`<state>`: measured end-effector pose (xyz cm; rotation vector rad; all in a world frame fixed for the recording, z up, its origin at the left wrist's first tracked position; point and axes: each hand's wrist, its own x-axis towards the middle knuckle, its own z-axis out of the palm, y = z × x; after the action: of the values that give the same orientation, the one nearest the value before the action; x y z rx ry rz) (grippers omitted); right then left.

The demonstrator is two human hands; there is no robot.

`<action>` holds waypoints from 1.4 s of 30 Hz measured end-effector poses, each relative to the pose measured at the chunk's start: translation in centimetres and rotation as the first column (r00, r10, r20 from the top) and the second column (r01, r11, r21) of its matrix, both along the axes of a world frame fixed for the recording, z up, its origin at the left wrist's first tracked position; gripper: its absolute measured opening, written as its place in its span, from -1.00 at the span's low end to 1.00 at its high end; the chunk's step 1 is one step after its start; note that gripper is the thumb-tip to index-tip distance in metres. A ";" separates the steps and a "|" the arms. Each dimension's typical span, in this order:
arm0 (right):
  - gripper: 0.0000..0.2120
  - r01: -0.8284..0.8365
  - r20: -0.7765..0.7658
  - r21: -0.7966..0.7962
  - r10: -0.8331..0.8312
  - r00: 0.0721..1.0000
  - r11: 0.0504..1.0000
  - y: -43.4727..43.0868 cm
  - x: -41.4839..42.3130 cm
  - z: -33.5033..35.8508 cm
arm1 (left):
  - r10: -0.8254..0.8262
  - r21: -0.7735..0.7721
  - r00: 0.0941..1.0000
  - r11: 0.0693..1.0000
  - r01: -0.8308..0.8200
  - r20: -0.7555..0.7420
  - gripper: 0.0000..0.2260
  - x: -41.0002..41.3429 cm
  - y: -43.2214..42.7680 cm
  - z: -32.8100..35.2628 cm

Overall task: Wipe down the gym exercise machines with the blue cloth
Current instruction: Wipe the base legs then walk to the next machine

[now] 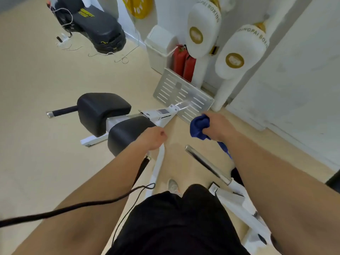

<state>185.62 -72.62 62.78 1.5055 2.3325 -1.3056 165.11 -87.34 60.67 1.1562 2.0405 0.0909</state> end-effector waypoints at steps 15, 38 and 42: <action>-0.62 -0.501 0.102 0.211 0.491 0.865 0.840 10.1 -18.7 3.2 | 0.355 0.111 0.935 0.928 -0.354 0.014 -0.81 -9.8 3.0 2.5; -0.68 -0.809 0.113 0.074 0.801 0.588 0.583 38.3 -27.5 -0.4 | 0.798 -0.017 0.594 0.598 -0.801 0.096 -0.68 -10.7 31.6 2.0; -0.67 -0.818 0.126 0.063 0.809 0.575 0.572 40.3 -26.8 -1.2 | 0.795 -0.056 0.599 0.605 -0.794 0.094 -0.76 -10.5 33.6 0.7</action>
<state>158.83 -32.28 61.56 0.2889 2.5316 -0.8129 154.63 -53.72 61.33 0.1187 2.2969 0.5758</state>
